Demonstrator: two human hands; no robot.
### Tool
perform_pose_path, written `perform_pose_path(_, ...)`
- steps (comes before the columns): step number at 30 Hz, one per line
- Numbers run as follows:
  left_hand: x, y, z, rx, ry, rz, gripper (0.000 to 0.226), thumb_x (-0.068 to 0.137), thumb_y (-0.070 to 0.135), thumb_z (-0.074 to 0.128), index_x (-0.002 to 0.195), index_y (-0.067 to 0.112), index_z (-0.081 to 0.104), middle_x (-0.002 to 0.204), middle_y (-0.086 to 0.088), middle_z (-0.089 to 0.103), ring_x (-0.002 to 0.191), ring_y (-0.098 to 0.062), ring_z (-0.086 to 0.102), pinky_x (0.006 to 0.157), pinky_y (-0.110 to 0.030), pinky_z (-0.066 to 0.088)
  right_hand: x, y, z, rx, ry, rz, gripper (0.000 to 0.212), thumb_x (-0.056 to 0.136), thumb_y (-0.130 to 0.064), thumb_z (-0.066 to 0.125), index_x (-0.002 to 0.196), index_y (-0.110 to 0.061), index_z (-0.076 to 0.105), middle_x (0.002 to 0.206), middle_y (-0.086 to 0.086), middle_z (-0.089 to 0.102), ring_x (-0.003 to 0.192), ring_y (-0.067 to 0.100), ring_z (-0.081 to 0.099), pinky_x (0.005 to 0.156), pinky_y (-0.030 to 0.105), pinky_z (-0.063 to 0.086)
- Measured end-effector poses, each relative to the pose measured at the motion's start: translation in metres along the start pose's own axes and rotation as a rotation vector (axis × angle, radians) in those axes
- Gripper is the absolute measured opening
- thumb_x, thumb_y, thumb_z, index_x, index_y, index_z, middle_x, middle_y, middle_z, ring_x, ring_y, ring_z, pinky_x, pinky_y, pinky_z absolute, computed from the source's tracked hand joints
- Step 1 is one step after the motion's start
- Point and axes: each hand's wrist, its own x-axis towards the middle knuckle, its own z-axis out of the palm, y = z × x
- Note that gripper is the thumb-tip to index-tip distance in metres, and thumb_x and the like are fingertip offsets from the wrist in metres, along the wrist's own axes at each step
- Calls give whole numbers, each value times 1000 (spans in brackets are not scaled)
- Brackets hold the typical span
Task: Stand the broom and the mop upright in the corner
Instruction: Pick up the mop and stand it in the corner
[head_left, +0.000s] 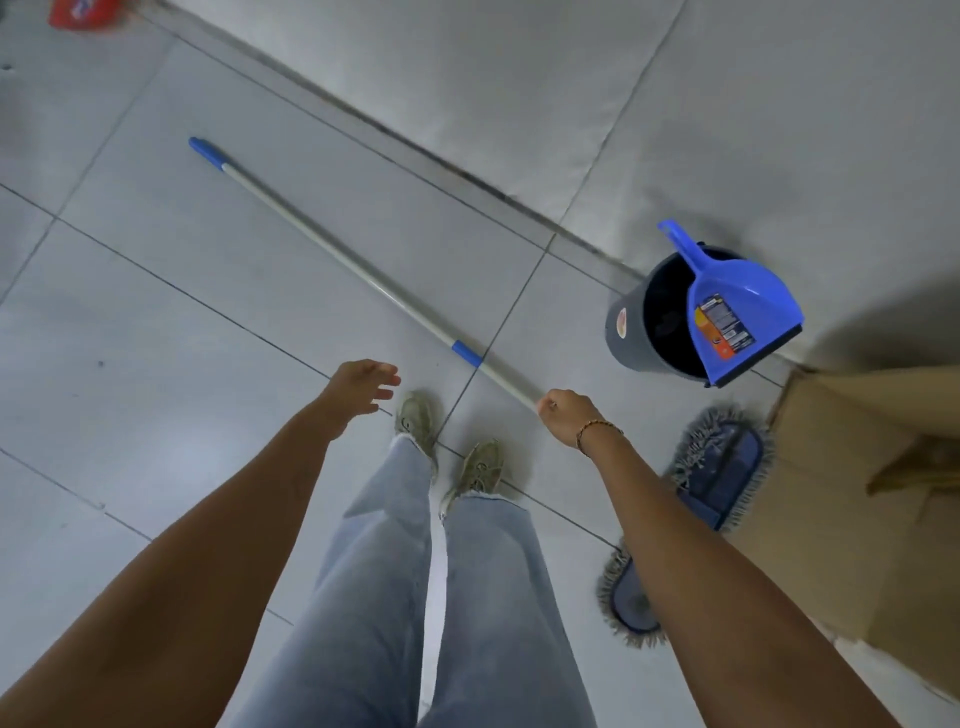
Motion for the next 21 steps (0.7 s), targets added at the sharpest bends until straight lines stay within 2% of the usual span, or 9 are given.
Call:
perform_pose_path(3,65,-8,7,-89,4,-79,22,97,17,39,104,8,57,113,-12,58,100,-29,54,87,-36,41,52,5,8,39,2,23,34,96,-23,35,114,-8,59,116,18,63,97,31,58,85,36,48)
perform_pose_path(5,115,-11,11,-169,42,-86,18,95,14,44,105,7,57,113,-13,58,88,-26,59,78,-34,46,91,9,18,57,2,33,33,95,-22,38,114,-8,60,118,19,63,105,33,59,91,38,48)
perform_pose_path(9,232,-25,16,-372,149,-128,21,95,8,38,86,10,57,110,-14,54,79,-23,57,83,-38,46,190,24,51,28,-13,64,31,95,-22,39,112,-8,61,117,19,65,105,34,60,91,37,48)
perform_pose_path(12,335,-46,17,-392,213,-168,25,96,3,31,89,9,54,90,-12,55,78,-24,53,76,-32,43,276,44,86,-9,-8,78,31,94,-23,40,110,-6,61,112,19,66,101,35,61,88,37,49)
perform_pose_path(15,422,-71,18,-268,191,-222,32,97,3,30,70,19,41,73,-1,41,62,-14,39,59,-23,32,353,62,121,-53,-26,106,30,95,-20,39,110,-4,60,111,21,65,98,34,61,84,35,50)
perform_pose_path(16,445,-79,17,-234,197,-240,29,97,5,33,73,20,42,73,0,40,60,-13,37,58,-22,32,375,67,131,-68,-30,103,30,95,-19,38,112,-4,58,112,22,64,99,34,61,85,34,49)
perform_pose_path(18,475,-93,21,-212,187,-255,9,95,6,45,96,13,51,77,-2,45,59,-12,35,62,-23,34,407,71,147,-87,-51,91,31,94,-13,39,121,-4,52,118,22,61,104,34,58,90,34,48)
perform_pose_path(20,501,-111,23,-272,144,-255,24,91,6,54,115,3,53,96,-10,52,62,-14,39,70,-26,38,431,73,167,-104,-78,67,37,92,-12,45,128,-5,47,123,20,57,109,34,56,95,37,47)
perform_pose_path(21,508,-115,26,-312,106,-230,19,92,5,53,109,2,56,103,-12,52,66,-15,44,74,-27,39,439,74,176,-118,-90,72,39,91,-13,47,129,-5,46,125,19,57,110,33,56,97,38,47)
